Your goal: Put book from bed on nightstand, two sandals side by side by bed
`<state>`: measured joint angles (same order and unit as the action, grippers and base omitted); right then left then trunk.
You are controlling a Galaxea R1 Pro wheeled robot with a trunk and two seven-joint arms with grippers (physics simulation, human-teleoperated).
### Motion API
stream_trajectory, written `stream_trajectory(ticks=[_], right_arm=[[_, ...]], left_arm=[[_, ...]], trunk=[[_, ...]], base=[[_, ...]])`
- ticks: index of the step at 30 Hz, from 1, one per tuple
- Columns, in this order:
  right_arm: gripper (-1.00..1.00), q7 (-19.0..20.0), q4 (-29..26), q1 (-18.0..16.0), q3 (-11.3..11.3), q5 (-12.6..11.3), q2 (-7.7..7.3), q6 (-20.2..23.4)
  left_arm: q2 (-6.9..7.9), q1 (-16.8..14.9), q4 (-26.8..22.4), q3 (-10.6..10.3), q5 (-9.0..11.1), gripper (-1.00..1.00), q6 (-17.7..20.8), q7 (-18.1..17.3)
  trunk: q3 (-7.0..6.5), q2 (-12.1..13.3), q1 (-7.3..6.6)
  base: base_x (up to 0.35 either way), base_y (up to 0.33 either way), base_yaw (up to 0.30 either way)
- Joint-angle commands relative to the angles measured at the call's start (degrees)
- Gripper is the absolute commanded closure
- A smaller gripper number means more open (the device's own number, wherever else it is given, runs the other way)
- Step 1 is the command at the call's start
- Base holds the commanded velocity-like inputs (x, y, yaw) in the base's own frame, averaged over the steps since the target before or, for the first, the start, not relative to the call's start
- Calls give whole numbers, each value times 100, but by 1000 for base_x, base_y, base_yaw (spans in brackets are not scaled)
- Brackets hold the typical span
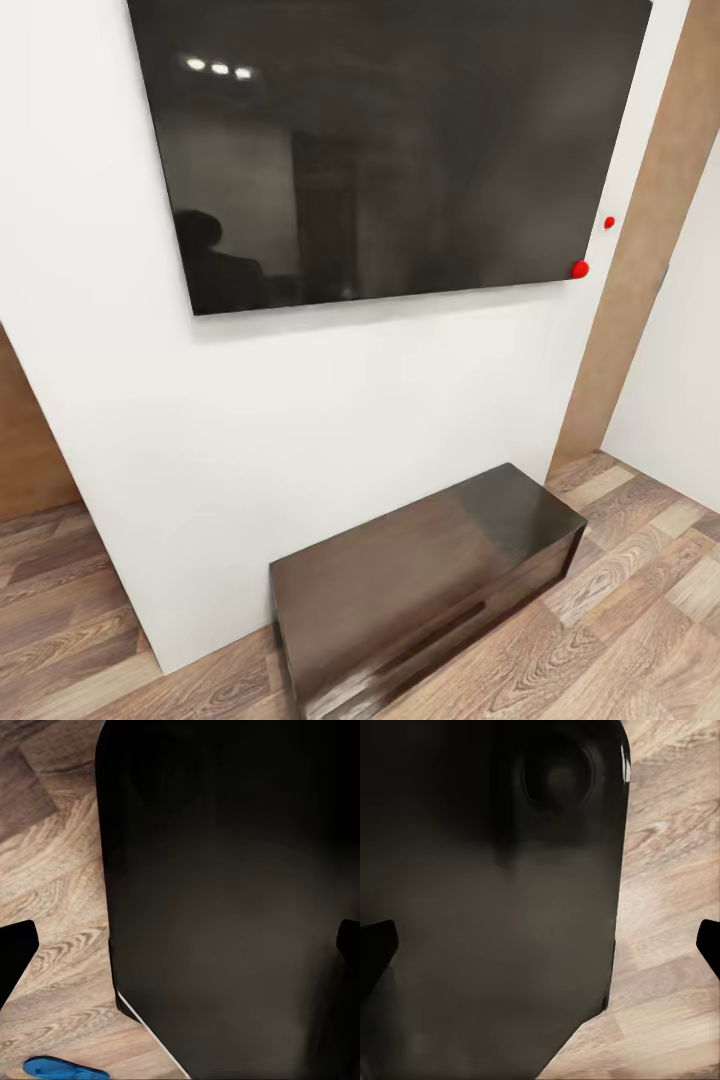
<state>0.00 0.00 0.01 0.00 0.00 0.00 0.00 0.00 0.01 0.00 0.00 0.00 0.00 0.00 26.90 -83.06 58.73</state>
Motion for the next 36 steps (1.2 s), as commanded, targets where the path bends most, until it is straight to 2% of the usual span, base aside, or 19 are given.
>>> stream_trajectory(ticks=[1, 26, 36], right_arm=[[-100, 33, -9, -34, -33, -1, -16, 33], [-100, 133, -9, -44, -52, -10, -24, 43], [-100, 141, -9, -44, -53, -13, -18, 44]], left_arm=[[-26, -9, -33, -9, 0, -100, 33, -9], [-21, -9, -193, 0, 9, -100, 44, -9], [-22, -9, -193, -7, 2, -100, -62, -9]], trunk=[[3, -2, 0], [3, -2, 0], [3, -2, 0]], base=[[0, 0, 0], [0, 0, 1], [0, 0, 226]])
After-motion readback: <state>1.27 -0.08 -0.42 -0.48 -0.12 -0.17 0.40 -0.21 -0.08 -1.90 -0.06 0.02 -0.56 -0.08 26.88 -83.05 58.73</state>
